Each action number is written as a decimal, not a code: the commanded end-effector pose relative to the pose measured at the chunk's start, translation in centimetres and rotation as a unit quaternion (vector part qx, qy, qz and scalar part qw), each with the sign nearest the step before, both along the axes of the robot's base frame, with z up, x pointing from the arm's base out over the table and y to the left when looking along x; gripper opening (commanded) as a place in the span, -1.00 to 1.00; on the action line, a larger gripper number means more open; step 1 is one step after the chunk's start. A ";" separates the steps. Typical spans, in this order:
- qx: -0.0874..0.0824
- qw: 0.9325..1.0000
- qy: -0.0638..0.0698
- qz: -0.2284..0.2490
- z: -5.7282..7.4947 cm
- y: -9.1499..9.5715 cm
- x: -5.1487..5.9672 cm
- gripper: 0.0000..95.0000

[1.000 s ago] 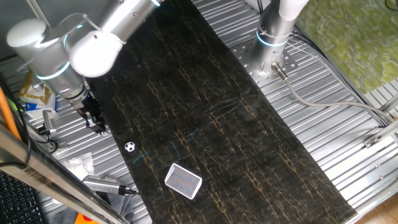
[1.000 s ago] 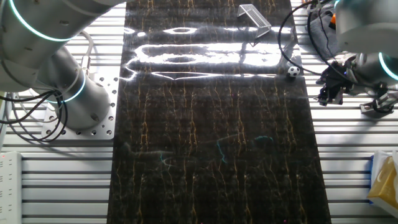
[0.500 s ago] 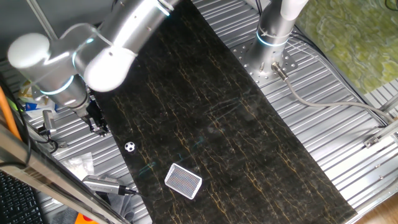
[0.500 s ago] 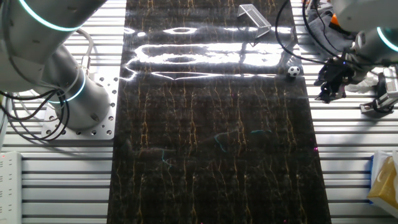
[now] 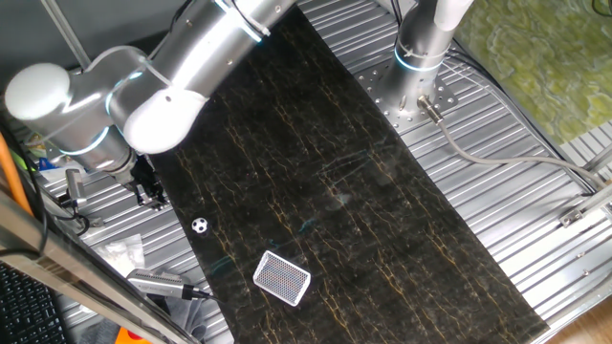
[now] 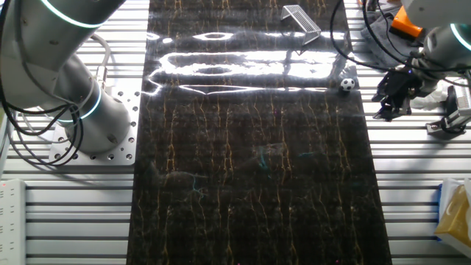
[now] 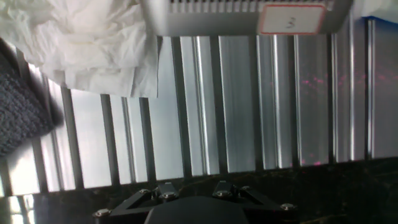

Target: Push the soccer ball into the goal

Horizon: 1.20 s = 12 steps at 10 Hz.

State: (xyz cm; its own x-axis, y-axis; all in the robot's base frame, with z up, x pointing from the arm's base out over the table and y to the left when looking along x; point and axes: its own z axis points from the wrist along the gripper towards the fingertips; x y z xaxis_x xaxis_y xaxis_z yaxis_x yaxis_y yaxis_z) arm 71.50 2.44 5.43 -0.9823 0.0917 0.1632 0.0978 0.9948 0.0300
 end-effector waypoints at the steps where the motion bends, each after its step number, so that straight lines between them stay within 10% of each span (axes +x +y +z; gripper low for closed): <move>1: 0.003 1.000 0.002 0.001 0.0 0.1 -0.1 -0.20; 12: 0.011 1.000 0.004 -0.011 0.0 0.1 -0.1 -0.60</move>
State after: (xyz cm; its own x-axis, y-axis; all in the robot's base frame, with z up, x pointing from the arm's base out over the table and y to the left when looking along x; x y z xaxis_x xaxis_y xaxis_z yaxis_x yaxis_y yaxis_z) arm 71.40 2.45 5.49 -0.9798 0.1026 0.1719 0.1122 0.9926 0.0474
